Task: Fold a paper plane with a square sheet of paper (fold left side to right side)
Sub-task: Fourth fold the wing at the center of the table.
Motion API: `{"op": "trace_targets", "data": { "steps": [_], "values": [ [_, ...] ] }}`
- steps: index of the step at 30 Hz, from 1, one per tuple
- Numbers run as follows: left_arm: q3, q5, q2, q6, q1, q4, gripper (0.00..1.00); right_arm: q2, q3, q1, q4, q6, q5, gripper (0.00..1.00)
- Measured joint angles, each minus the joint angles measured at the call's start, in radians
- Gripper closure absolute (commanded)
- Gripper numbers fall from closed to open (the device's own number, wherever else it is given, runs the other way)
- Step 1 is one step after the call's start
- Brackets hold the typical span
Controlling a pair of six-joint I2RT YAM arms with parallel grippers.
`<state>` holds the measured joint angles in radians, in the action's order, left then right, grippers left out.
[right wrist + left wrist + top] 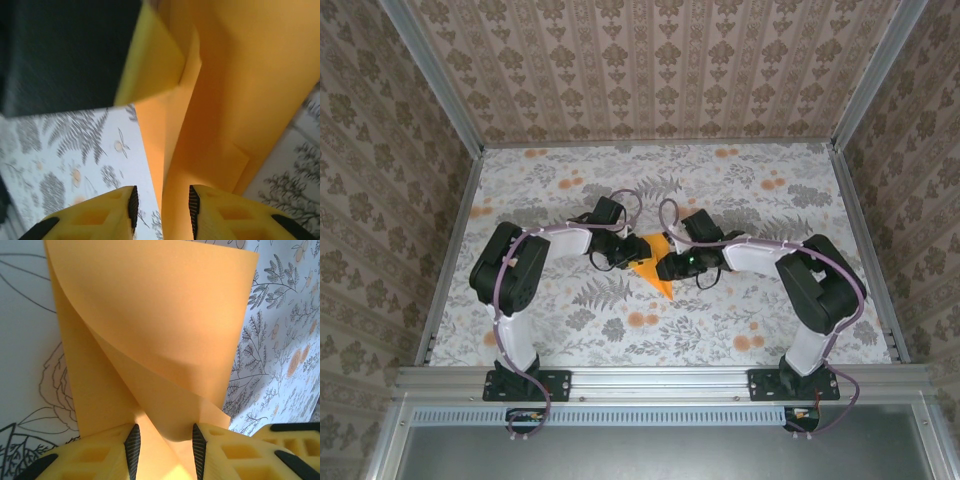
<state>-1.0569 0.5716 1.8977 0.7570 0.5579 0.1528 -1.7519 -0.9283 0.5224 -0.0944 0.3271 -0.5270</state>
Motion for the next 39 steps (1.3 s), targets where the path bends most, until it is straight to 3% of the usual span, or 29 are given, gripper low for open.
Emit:
{"op": "trace_targets", "data": {
  "steps": [10, 22, 39],
  "values": [
    [0.000, 0.000, 0.000, 0.000, 0.000, 0.000, 0.63, -0.087, -0.060, -0.024, 0.046, 0.062, -0.076, 0.65],
    [0.000, 0.000, 0.000, 0.000, 0.000, 0.000, 0.63, -0.114, -0.077, -0.023, 0.037, 0.091, -0.086, 0.99],
    [0.000, 0.000, 0.000, 0.000, 0.000, 0.000, 0.63, -0.114, -0.081, -0.047, -0.017, 0.089, 0.009, 1.00]
  ]
}}
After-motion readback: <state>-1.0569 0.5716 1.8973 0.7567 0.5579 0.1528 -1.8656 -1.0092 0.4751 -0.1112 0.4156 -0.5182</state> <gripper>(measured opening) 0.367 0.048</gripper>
